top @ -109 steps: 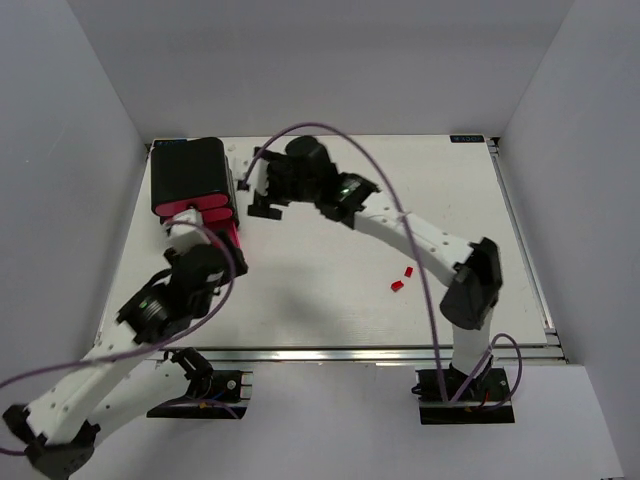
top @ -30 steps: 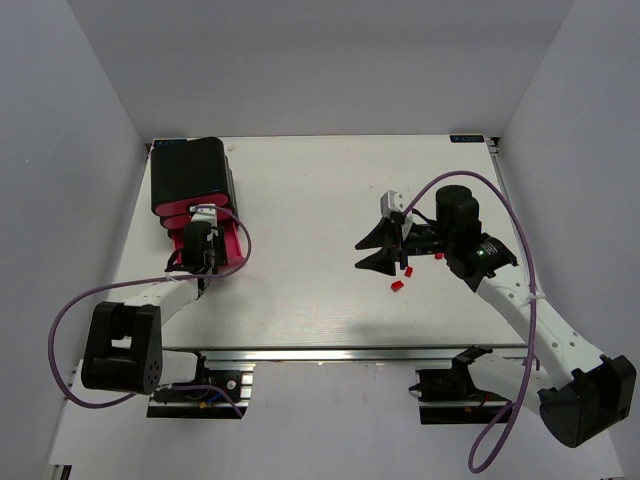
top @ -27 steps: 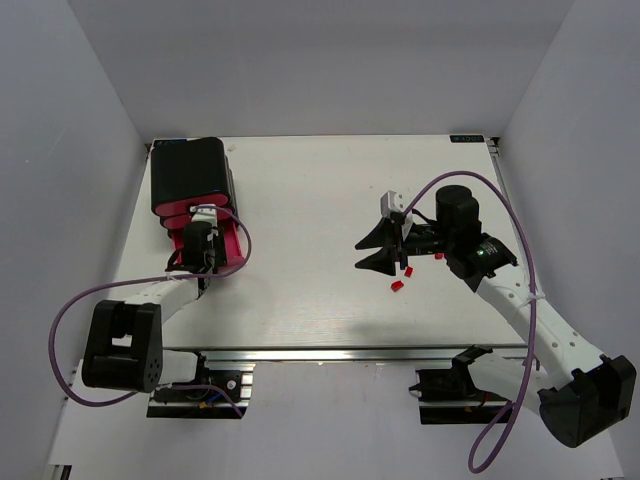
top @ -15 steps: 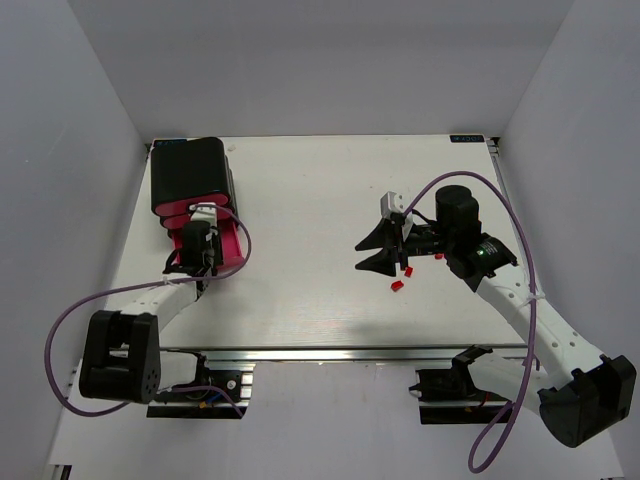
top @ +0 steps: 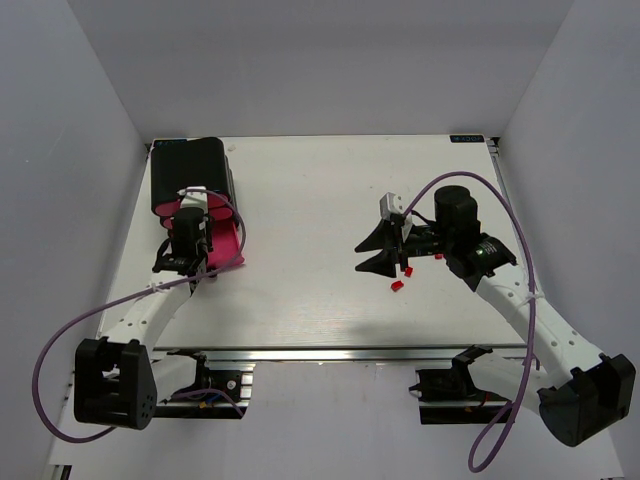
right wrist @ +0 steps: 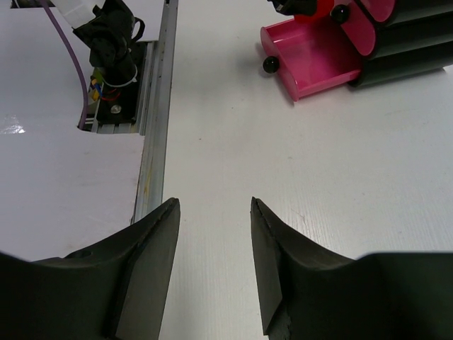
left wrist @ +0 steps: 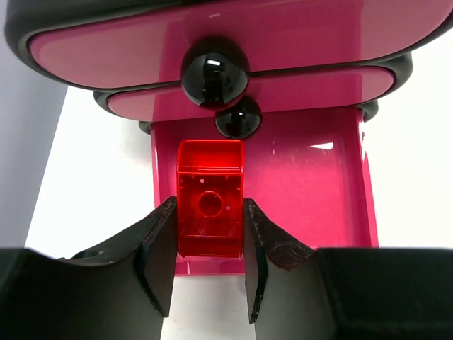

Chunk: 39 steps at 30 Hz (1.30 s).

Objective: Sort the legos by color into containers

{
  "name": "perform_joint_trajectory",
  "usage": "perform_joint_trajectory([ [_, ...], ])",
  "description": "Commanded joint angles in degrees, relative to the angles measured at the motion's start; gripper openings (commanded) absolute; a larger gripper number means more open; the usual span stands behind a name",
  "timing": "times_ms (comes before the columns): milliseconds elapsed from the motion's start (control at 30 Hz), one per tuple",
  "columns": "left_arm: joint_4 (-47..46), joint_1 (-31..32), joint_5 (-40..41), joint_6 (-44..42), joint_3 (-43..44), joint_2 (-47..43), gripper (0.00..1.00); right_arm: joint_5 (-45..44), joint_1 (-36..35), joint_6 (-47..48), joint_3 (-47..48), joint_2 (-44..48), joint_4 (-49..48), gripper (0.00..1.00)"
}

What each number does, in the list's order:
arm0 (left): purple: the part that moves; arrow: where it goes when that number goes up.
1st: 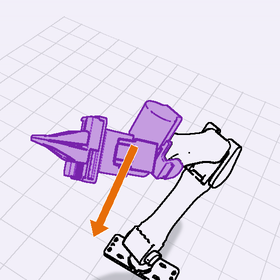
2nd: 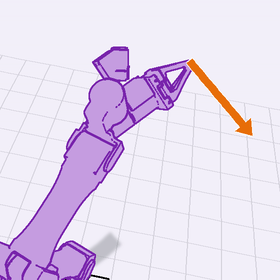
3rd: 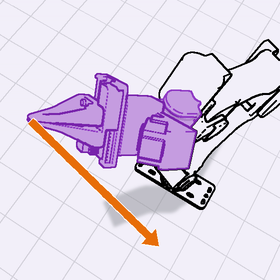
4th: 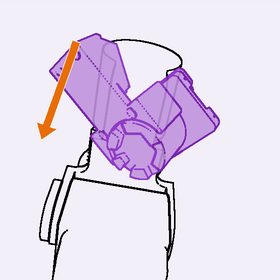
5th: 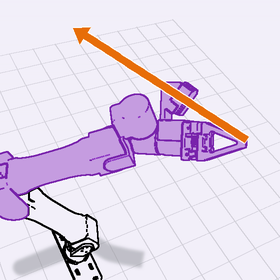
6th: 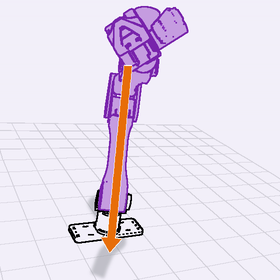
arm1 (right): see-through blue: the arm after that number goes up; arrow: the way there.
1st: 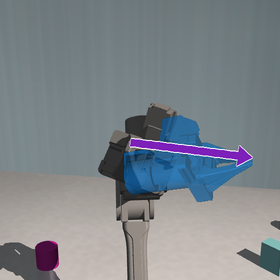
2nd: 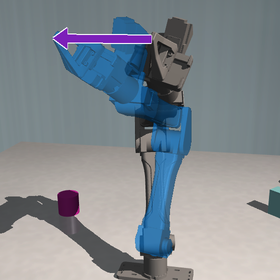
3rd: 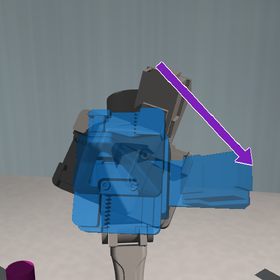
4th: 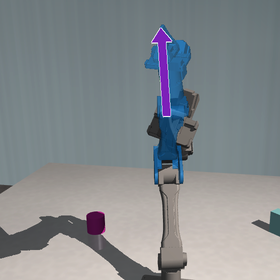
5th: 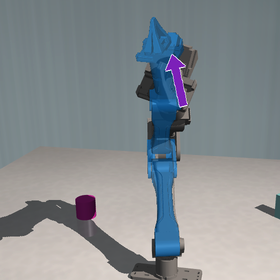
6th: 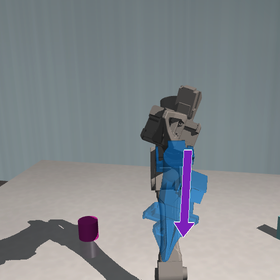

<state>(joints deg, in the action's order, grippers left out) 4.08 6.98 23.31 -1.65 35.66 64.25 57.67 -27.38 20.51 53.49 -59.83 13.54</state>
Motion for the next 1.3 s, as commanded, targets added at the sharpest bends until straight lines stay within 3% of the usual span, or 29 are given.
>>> perform_joint_trajectory([
  [0,5.15,0.31,-1.57,0.07,3.8,0.44,0.22,1.66,0.13,0.85,0.38,-0.55,-0.09,0.5],
  [300,3.66,-0.39,-31.46,8.32,5.03,-4.74,0.22,1.92,0.04,0.5,0.03,-1.07,-0.36,0.52],
  [367,3.92,-0.39,-38.49,9.29,5.47,-5.53,0.22,2.71,-0.05,-0.56,-0.32,-1.69,-1.05,0.57],
  [433,3.57,-0.92,-46.02,10.87,5.47,-6.15,0.22,3.5,-0.22,-3.89,-0.84,-3.0,-2.55,0.7],
  [567,1.82,-0.92,-58.36,14.12,4.33,-8.26,0.21,4.56,-0.49,-17.14,-3.21,-5.9,-11.58,0.76],
  [700,-6.76,-0.13,-70.66,21.75,0.65,-10.54,0.21,3.94,-1.01,-33.84,-5.59,-10.47,-26.86,0.76],
  [767,-11.17,0.49,-78.54,26.06,-1.9,-10.55,0.22,3.85,-1.89,-39.4,-4.63,-13.19,-29.35,0.78],
  [900,-23.12,0.49,-86.41,37.83,-5.6,-10.55,0.22,2.97,-2.42,-44.58,-0.51,-17.5,-33.48,0.82],
  [1033,-24.38,0.49,-90.89,40.67,-5.95,-10.55,0.22,2.8,-3.65,-51.44,3.98,-22.42,-40.43,0.89],
  [1267,-25.79,1.01,-93.89,43.93,-6.22,-11.08,0.23,3.94,-6.72,-57.07,6.88,-31.12,-45.61,0.89],
])
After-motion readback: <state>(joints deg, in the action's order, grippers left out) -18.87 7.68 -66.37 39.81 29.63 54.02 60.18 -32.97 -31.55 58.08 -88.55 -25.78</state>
